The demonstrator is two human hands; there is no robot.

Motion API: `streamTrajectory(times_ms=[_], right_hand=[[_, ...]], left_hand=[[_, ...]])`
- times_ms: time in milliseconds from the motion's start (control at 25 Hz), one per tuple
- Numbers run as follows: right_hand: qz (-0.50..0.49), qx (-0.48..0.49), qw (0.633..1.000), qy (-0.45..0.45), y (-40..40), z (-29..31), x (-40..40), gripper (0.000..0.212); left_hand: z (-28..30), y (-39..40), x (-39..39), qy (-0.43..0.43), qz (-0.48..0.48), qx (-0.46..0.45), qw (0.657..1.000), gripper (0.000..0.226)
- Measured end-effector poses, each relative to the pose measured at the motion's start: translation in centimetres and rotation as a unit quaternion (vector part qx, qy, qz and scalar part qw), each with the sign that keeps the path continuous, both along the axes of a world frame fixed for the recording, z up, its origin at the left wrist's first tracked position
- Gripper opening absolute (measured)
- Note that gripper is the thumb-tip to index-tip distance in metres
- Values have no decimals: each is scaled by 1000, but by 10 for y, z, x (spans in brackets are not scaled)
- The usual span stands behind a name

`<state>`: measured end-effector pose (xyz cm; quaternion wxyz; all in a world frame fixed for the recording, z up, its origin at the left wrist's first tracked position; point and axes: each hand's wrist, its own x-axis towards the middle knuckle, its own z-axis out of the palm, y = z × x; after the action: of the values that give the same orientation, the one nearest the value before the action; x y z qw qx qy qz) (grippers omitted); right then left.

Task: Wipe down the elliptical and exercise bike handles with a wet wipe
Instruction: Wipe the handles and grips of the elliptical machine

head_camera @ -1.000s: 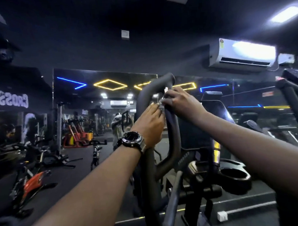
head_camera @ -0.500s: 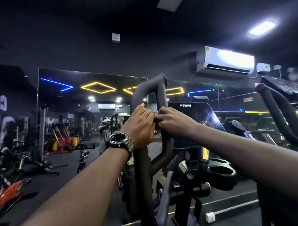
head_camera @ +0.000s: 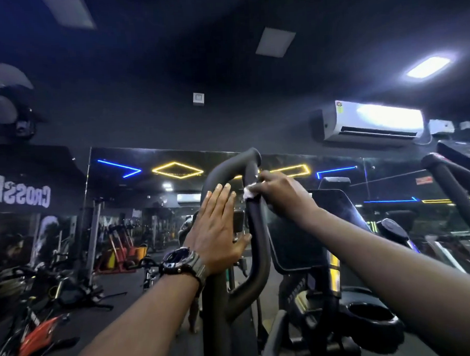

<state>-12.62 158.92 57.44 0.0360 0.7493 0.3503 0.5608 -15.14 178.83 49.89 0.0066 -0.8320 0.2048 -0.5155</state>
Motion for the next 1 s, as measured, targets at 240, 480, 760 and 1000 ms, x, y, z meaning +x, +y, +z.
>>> streamTrajectory(times_ms=[240,480,760,1000], right_hand=[[2,243,970,3,39,65,24,23],[5,33,999,-29,47,54,15,33],[-21,50,998,-28,87,51,3,13],[-109,218,970,22,43,85,21,18]], left_hand=[[35,-8,4,17,-24,-130,991,90],[39,-8,4,14,-47,-192,980,75],[36,-6,3,4,-76,-195,978,70],[36,-7,7,10,-81,-209,974,71]])
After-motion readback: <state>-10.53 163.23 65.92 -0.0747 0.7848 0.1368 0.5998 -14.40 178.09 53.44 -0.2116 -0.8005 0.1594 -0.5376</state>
